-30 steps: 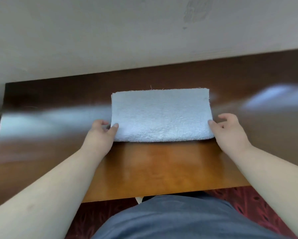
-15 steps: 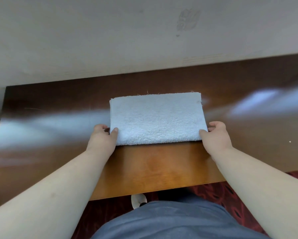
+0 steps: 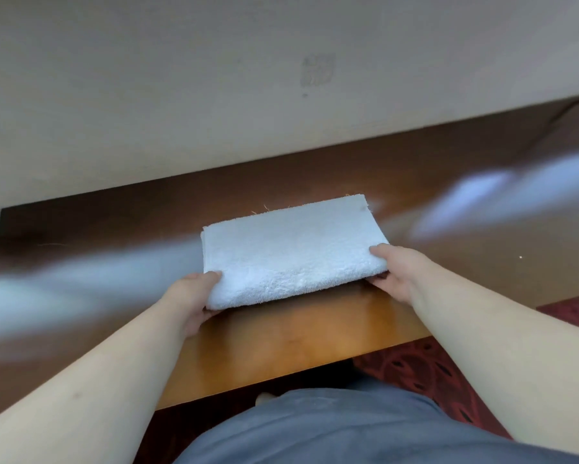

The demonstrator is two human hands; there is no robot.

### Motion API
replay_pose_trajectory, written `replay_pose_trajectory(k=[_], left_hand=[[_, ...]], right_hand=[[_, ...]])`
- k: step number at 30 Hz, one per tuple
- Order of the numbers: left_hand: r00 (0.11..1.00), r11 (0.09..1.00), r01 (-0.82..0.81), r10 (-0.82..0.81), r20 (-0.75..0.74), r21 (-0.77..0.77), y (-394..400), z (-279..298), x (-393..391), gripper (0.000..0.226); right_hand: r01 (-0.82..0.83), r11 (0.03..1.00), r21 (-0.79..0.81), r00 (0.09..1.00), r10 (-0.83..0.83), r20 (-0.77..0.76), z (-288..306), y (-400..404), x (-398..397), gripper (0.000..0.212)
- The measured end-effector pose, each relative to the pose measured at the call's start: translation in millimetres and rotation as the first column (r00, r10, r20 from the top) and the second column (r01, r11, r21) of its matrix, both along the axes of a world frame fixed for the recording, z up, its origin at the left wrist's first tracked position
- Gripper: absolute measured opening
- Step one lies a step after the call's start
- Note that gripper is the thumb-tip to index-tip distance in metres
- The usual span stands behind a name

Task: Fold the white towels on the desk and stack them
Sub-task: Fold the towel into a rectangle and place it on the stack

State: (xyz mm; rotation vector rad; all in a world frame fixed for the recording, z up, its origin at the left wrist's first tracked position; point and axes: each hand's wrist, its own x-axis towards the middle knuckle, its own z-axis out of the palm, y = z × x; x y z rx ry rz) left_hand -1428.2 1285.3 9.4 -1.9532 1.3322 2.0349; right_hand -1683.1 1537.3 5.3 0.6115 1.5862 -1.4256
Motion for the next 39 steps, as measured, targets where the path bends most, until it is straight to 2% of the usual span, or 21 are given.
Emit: replay_pose_trajectory(k=[2, 4, 7, 9, 11, 13, 17, 19, 22, 27, 33, 34, 36, 39], left_hand=[[1.0, 0.998, 0.018, -0.018, 0.001, 0.059, 7, 8, 2, 0.023], [0.996, 0.991, 0.062, -0.068, 0.054, 0.115, 16, 15, 7, 0.029], [0.988, 0.963, 0.134, -0.149, 0.047, 0.235, 29, 20, 13, 0.03], [0.975, 0.958, 0.196, -0.213, 0.066, 0.208, 37, 17, 9, 0.044], [0.943, 0.963, 0.268, -0.266, 0.2, 0.018, 43, 10, 1, 0.05], [0.912, 0.917, 0.34, -0.268, 0.31, -0.209, 52, 12, -7, 0.046], [0.908, 0.858, 0.369, -0.251, 0.336, -0.358, 88, 38, -28, 0.04], [0.9, 0.812, 0.4, -0.26, 0.35, -0.425, 111, 54, -49, 0.038], [0.887, 0.767, 0.444, -0.304, 0.348, -0.462, 158, 74, -95, 0.033], [0.908, 0.754, 0.415, -0.313, 0.277, -0.509, 249, 90, -185, 0.028], [0.912, 0.749, 0.41, -0.343, 0.224, -0.521, 305, 99, -263, 0.022], [0.921, 0.744, 0.388, -0.341, 0.191, -0.544, 309, 98, -273, 0.018], [0.931, 0.747, 0.35, -0.343, 0.123, -0.565, 313, 100, -294, 0.032], [0.869, 0.688, 0.47, -0.47, 0.154, -0.553, 311, 97, -324, 0.038]], right_hand=[[0.013, 0.999, -0.038, 1.0, -0.013, 0.012, 11, 21, 10, 0.026], [-0.032, 0.999, 0.008, 0.996, 0.032, 0.087, 21, 47, 19, 0.034], [-0.278, 0.961, -0.017, 0.927, 0.273, 0.256, 30, 78, 31, 0.034], [-0.341, 0.938, -0.058, 0.898, 0.344, 0.273, 30, 78, 35, 0.042], [-0.285, 0.958, 0.015, 0.949, 0.28, 0.148, 25, 68, 35, 0.039], [-0.262, 0.962, 0.073, 0.964, 0.264, -0.02, 27, 61, 35, 0.027], [-0.38, 0.895, 0.233, 0.859, 0.435, -0.272, 43, 97, 14, 0.036], [-0.359, 0.903, 0.237, 0.842, 0.423, -0.336, 51, 130, -10, 0.034], [-0.317, 0.919, 0.236, 0.828, 0.389, -0.403, 61, 184, -61, 0.024], [-0.336, 0.892, 0.301, 0.766, 0.445, -0.463, 74, 265, -150, 0.029], [-0.249, 0.936, 0.249, 0.831, 0.339, -0.442, 81, 327, -220, 0.017], [-0.234, 0.94, 0.25, 0.823, 0.328, -0.465, 83, 333, -229, 0.014], [-0.194, 0.937, 0.289, 0.788, 0.325, -0.523, 86, 340, -250, 0.007], [-0.196, 0.892, 0.406, 0.707, 0.416, -0.573, 84, 345, -284, 0.013]])
